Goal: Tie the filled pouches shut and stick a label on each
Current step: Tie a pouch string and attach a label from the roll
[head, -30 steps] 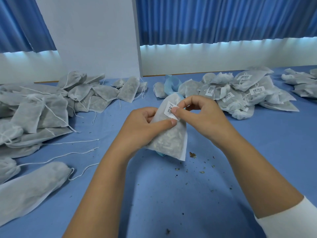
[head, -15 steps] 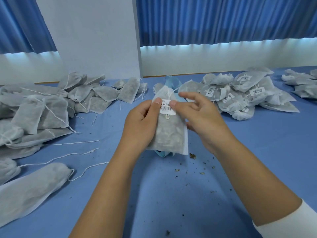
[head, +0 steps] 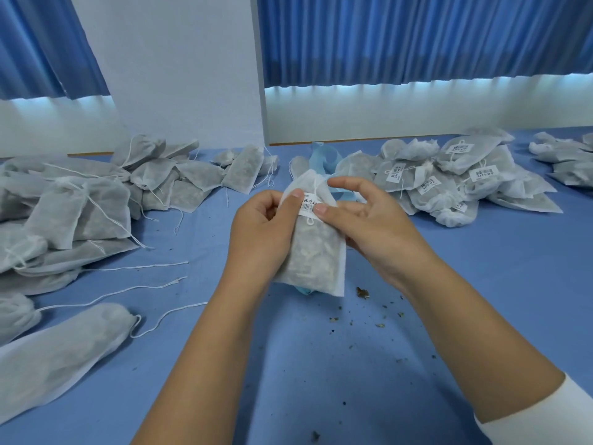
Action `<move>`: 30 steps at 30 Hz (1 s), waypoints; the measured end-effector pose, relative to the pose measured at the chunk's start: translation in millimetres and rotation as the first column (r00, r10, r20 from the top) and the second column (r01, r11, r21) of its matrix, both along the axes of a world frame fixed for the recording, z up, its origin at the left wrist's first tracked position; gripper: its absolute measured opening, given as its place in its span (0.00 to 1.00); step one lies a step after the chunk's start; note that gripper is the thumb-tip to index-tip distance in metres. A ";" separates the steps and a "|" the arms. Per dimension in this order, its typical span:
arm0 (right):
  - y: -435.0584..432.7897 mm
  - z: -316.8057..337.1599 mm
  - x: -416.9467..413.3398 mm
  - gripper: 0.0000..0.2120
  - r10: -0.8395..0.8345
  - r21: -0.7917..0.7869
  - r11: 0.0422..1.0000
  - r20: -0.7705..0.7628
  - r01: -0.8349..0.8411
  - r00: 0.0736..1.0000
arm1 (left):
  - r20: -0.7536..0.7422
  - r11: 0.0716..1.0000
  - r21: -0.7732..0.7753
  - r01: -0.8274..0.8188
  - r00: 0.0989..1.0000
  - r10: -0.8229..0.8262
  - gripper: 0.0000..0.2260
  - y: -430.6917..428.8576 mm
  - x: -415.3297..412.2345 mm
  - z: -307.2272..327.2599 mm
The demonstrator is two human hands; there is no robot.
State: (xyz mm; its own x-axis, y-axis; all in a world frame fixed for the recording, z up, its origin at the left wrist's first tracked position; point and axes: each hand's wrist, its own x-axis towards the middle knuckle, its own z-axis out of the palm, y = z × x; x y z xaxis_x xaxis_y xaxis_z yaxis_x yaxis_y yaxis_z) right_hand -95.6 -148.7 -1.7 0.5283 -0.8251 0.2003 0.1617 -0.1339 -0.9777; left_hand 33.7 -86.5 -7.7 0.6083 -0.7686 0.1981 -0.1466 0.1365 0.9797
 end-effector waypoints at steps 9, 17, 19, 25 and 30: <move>3.2 0.4 -3.7 0.09 0.173 -0.208 0.954 -0.199 -0.214 0.965 | -0.148 0.973 0.068 -0.221 0.962 0.229 0.15 -4.6 10.8 -3.9; -18.8 5.5 -17.3 0.12 -0.079 -0.074 0.994 -0.009 0.078 0.997 | -0.286 0.992 0.055 -0.116 0.950 0.126 0.13 -1.9 7.6 1.4; -27.1 6.8 -22.7 0.17 -0.143 0.096 0.988 0.222 0.124 0.965 | -0.301 0.991 0.017 -0.135 0.944 0.134 0.09 -0.9 8.4 3.3; -29.0 -2.0 -18.9 0.13 -0.196 0.067 0.979 0.030 0.194 0.980 | -0.208 0.992 0.066 -0.110 0.971 0.121 0.04 1.1 10.3 -0.4; -21.5 -8.3 -9.5 0.11 -0.173 -0.090 0.983 -0.153 0.160 0.973 | -0.060 0.989 0.110 -0.098 0.993 0.105 0.06 1.3 8.9 -0.4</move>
